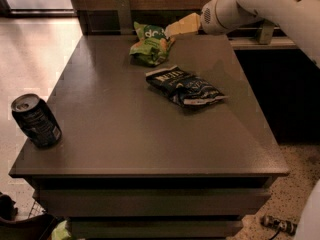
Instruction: Move green rice chip bag near pepsi can
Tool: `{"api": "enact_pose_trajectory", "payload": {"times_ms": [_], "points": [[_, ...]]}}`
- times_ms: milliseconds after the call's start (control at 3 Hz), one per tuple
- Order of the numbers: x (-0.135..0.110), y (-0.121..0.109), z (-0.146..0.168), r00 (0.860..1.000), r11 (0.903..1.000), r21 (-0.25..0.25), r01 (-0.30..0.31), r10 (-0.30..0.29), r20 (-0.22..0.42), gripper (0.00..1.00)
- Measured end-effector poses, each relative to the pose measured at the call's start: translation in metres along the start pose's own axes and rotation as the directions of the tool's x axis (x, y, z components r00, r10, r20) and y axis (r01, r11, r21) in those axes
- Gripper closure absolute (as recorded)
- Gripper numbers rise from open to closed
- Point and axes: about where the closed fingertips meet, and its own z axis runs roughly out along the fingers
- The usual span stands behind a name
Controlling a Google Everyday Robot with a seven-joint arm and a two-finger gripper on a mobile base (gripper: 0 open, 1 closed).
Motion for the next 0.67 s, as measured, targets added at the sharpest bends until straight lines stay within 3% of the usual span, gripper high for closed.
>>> {"api": "enact_pose_trajectory", "payload": {"times_ms": [333, 667], "points": [[-0.028, 0.011, 0.058, 0.998, 0.9962, 0.063, -0.061, 0.059, 0.021, 0.0], [-0.045, 0.022, 0.103, 0.992, 0.9882, 0.092, -0.122, 0.12, 0.03, 0.0]]}}
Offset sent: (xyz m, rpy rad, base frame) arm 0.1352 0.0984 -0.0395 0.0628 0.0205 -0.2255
